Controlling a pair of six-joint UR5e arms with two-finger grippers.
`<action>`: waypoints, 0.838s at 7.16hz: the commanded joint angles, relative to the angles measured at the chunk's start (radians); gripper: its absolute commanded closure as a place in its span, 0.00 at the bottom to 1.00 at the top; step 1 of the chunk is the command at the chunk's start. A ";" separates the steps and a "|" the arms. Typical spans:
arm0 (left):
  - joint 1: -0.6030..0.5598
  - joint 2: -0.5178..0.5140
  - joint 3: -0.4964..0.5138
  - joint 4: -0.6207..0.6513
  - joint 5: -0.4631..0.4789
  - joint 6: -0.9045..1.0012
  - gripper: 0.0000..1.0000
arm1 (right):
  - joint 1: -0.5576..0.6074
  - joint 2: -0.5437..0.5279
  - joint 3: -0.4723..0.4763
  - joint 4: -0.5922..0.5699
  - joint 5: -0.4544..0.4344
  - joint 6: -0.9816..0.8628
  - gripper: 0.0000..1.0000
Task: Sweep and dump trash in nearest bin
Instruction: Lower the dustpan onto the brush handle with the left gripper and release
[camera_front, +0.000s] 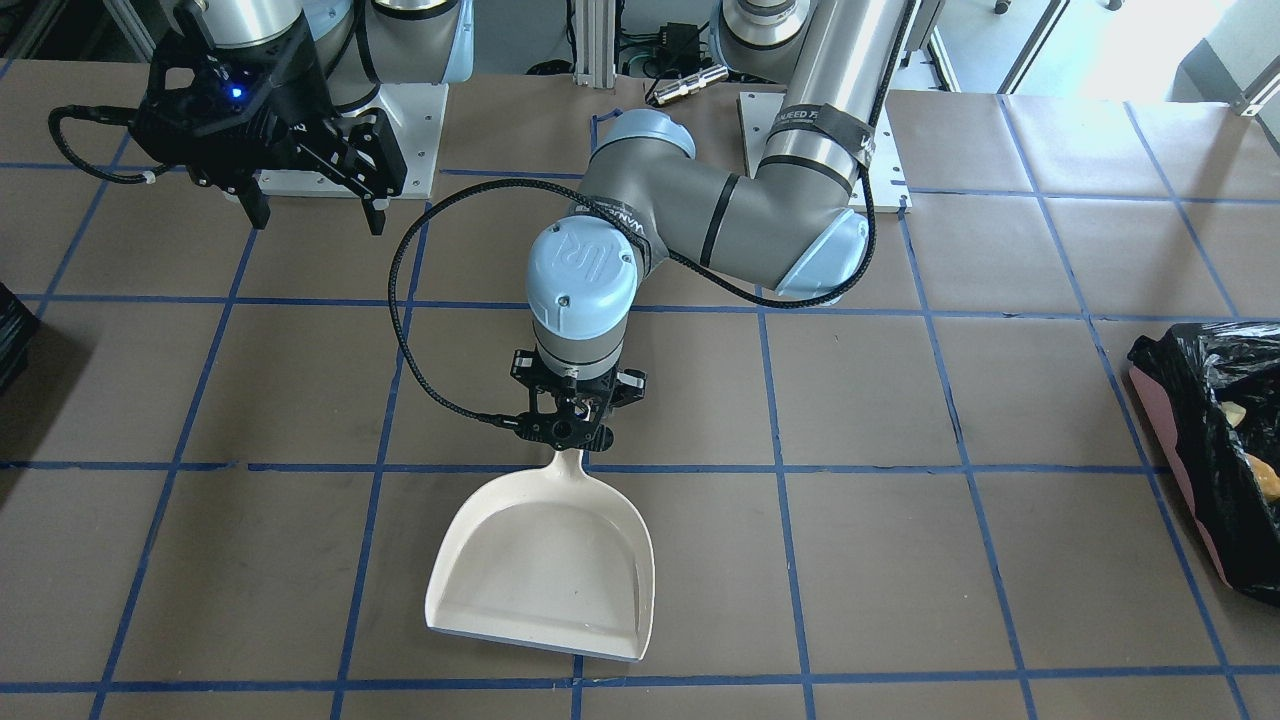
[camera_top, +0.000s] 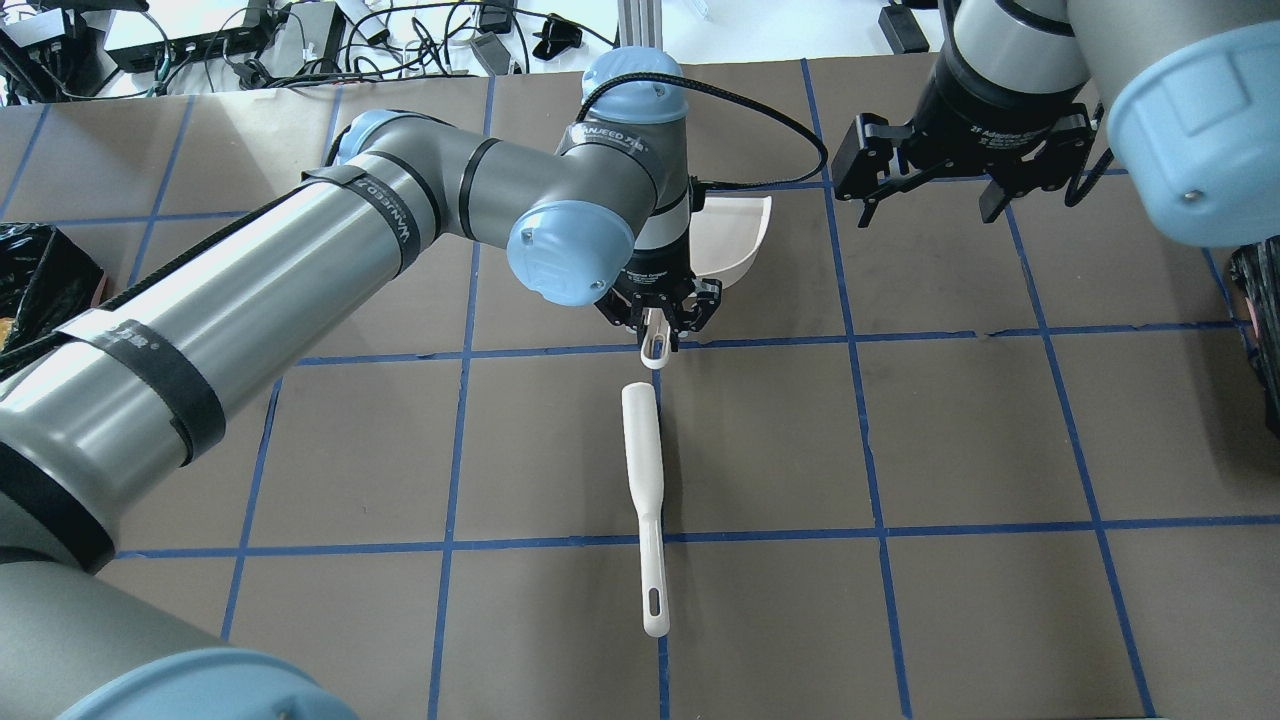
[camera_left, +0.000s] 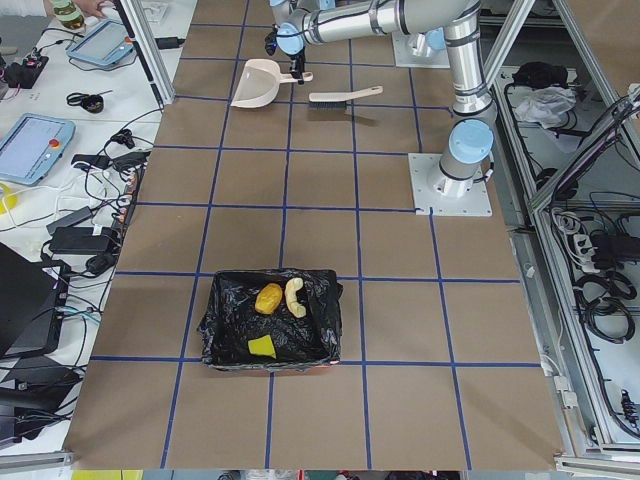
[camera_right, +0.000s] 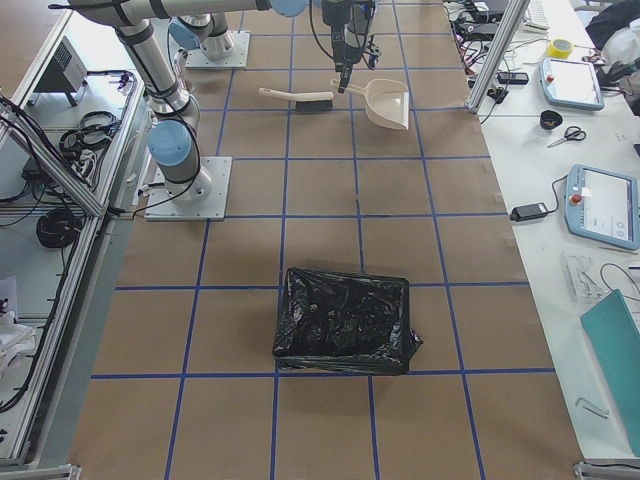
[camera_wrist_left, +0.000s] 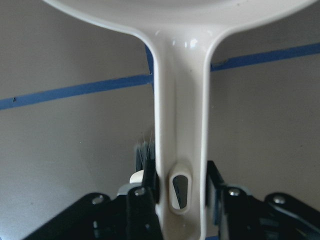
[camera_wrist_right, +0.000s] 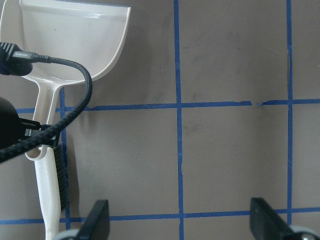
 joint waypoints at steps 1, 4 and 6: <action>0.000 -0.009 -0.001 -0.010 0.061 0.016 1.00 | 0.000 0.002 0.002 -0.002 0.015 -0.012 0.00; 0.000 -0.015 -0.003 -0.008 0.052 -0.002 1.00 | 0.000 -0.001 0.008 -0.005 0.026 -0.048 0.00; 0.000 -0.015 -0.003 -0.007 0.055 -0.002 0.96 | 0.000 0.002 0.008 -0.010 0.028 -0.046 0.00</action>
